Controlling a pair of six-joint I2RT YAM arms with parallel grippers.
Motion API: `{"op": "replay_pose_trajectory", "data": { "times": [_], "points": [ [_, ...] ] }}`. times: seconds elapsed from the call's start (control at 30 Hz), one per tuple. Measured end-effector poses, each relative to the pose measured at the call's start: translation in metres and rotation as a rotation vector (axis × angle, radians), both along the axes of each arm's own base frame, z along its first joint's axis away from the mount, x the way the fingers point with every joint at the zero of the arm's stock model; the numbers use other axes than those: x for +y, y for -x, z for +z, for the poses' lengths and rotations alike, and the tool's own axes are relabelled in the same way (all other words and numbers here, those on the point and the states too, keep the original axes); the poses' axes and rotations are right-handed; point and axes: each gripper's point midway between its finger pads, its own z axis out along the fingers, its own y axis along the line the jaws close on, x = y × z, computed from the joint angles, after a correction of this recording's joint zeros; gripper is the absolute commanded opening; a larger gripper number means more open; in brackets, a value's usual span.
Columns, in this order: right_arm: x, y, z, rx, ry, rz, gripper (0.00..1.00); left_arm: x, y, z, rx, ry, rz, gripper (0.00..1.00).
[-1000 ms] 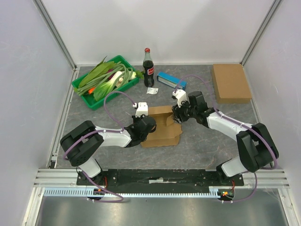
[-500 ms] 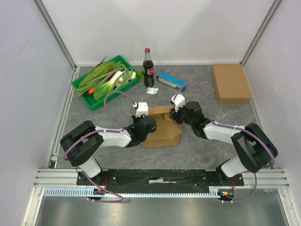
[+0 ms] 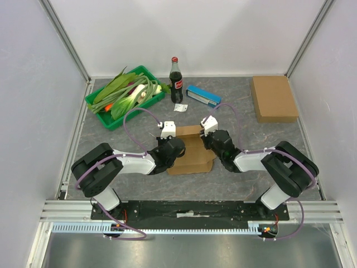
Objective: Fold the paper box
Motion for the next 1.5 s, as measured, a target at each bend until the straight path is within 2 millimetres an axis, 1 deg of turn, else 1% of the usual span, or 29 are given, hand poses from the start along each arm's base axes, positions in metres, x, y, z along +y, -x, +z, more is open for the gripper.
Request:
{"op": "replay_pose_trajectory", "data": {
  "times": [0.1, 0.2, 0.27, 0.33, 0.43, 0.47, 0.5, 0.57, 0.67, 0.83, 0.93, 1.03, 1.07, 1.1, 1.13, 1.17, 1.23, 1.27, 1.3, 1.33, 1.37, 1.43, 1.5],
  "points": [
    [0.002, -0.001, -0.003, -0.017, 0.003, -0.036, 0.36, 0.000, 0.000, 0.000, 0.000, 0.001, 0.000, 0.02],
    [0.002, -0.001, -0.006, -0.023, 0.005, -0.068, 0.34, 0.000, 0.000, 0.000, -0.001, 0.002, 0.000, 0.02],
    [0.002, -0.001, -0.009, -0.024, 0.014, -0.087, 0.32, 0.000, 0.000, 0.000, -0.001, 0.002, 0.000, 0.02],
    [0.002, -0.002, -0.012, -0.028, 0.024, -0.109, 0.27, 0.000, 0.000, 0.000, -0.001, 0.002, 0.000, 0.02],
    [0.002, -0.003, -0.013, -0.041, 0.036, -0.146, 0.24, 0.000, 0.000, 0.000, -0.002, 0.002, 0.000, 0.02],
    [0.001, -0.004, -0.014, -0.044, 0.037, -0.162, 0.20, 0.000, 0.000, 0.000, -0.002, 0.001, 0.001, 0.02],
    [0.001, -0.004, -0.014, -0.047, 0.037, -0.174, 0.00, 0.000, 0.000, 0.000, -0.002, 0.001, 0.001, 0.02],
    [-0.002, -0.006, -0.014, -0.057, 0.039, -0.216, 0.00, 0.000, 0.000, 0.000, -0.001, 0.000, 0.001, 0.02],
    [-0.005, -0.007, -0.014, -0.079, 0.015, -0.325, 0.00, 0.000, 0.000, -0.001, 0.001, 0.002, -0.002, 0.02],
    [0.000, -0.001, -0.013, -0.149, 0.031, -0.481, 0.00, 0.002, 0.000, -0.001, 0.002, 0.004, 0.008, 0.02],
    [0.005, 0.002, -0.014, -0.157, 0.000, -0.558, 0.00, 0.005, 0.000, -0.002, 0.003, 0.003, 0.022, 0.02],
    [0.006, 0.003, -0.013, -0.151, -0.022, -0.613, 0.00, 0.005, 0.001, -0.002, 0.005, 0.009, 0.028, 0.02],
    [0.006, 0.003, -0.013, -0.151, -0.024, -0.625, 0.01, 0.006, 0.001, -0.002, 0.006, 0.009, 0.029, 0.02],
    [0.006, 0.004, -0.013, -0.151, -0.025, -0.630, 0.18, 0.006, 0.001, -0.002, 0.006, 0.008, 0.030, 0.02],
    [0.006, 0.004, -0.014, -0.149, -0.025, -0.630, 0.25, 0.007, 0.001, -0.002, 0.007, 0.008, 0.031, 0.02],
    [0.006, 0.005, -0.013, -0.145, -0.027, -0.623, 0.29, 0.007, 0.001, -0.002, 0.007, 0.008, 0.031, 0.02],
    [-0.002, 0.009, -0.014, -0.124, -0.016, -0.583, 0.40, 0.005, 0.001, -0.001, 0.007, 0.013, 0.026, 0.02],
    [-0.004, 0.014, -0.016, -0.107, -0.014, -0.527, 0.45, 0.003, 0.002, -0.001, 0.009, 0.016, 0.020, 0.02],
    [-0.012, 0.018, -0.017, -0.093, -0.010, -0.493, 0.57, 0.002, 0.003, -0.001, 0.010, 0.018, 0.015, 0.02],
    [-0.018, 0.023, -0.019, -0.082, -0.005, -0.463, 0.61, 0.000, 0.004, -0.001, 0.011, 0.021, 0.010, 0.02],
    [-0.023, 0.028, -0.020, -0.069, 0.005, -0.420, 0.68, 0.000, 0.004, -0.001, 0.011, 0.023, 0.008, 0.02],
    [-0.026, 0.035, -0.017, -0.054, 0.005, -0.356, 0.72, -0.001, 0.005, -0.001, 0.012, 0.023, 0.005, 0.02],
    [-0.022, 0.041, -0.012, -0.048, -0.012, -0.289, 0.74, -0.001, 0.005, -0.001, 0.012, 0.023, 0.006, 0.02]
  ]
}}
